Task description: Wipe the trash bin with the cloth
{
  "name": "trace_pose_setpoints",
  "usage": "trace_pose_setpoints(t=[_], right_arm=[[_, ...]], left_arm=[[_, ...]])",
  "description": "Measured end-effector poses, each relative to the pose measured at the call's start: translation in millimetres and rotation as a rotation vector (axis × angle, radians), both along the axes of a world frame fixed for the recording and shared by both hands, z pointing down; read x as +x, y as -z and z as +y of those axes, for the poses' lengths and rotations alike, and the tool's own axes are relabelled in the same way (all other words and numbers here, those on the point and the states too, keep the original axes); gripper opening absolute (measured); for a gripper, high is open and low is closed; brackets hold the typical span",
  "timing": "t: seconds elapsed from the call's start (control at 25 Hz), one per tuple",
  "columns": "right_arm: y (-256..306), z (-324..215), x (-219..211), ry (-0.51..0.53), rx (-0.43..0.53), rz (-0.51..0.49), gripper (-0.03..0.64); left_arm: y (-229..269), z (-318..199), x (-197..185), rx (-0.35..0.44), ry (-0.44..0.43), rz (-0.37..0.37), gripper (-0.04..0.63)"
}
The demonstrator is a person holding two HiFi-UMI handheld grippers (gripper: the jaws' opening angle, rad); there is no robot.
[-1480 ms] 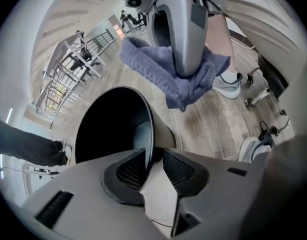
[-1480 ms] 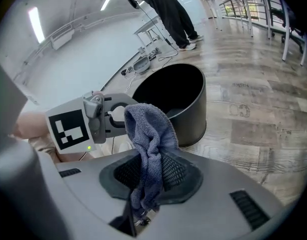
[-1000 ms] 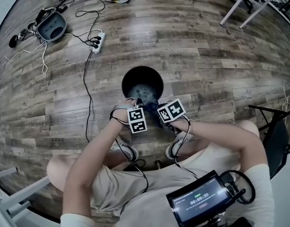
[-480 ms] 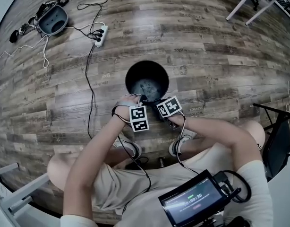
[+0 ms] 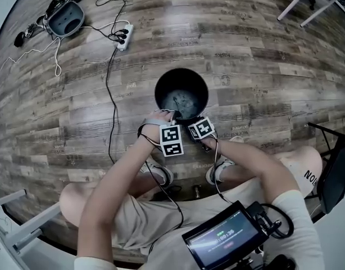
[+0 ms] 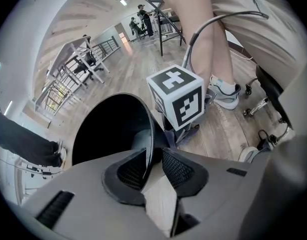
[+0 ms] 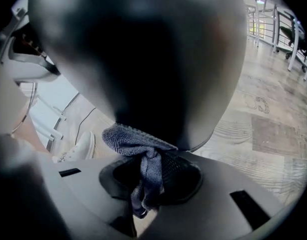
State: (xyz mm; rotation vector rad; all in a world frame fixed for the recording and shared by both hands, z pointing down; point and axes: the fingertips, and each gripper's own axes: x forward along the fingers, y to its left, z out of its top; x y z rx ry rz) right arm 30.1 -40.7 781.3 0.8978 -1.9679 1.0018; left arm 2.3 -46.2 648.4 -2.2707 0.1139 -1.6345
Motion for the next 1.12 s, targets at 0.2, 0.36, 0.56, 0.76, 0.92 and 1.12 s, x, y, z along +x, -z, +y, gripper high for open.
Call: trace_pose_setpoints(t=[0.2,0.36,0.56,0.76,0.92,1.12], right_arm=[[-31,2,0,-0.011,-0.006,0.047,0.08],[-54,1,4,0.033,-0.018,0.121,0.08],[-63,2,6,0.034,-0.029,0.143,0.08],[-33,28,1,0.054,-0.102,0.089,0.08],[7,51,-8,0.115,-0.145,0.044,0.08],[49,53,-10,0.142,-0.133,0.025,0.08]], left_arm=[[0,0,0,0.005,-0.003,-0.001,0.11],[0,0,0,0.011,-0.004,0.0,0.11],[-2,0,0,0.004,0.012,0.0,0.112],[-2,1,-1,-0.047,0.042,-0.011,0.112],[4,-1,-4,-0.019,0.016,-0.05,0.117],[10,-5,-13,-0.016,-0.051,-0.106,0.148]])
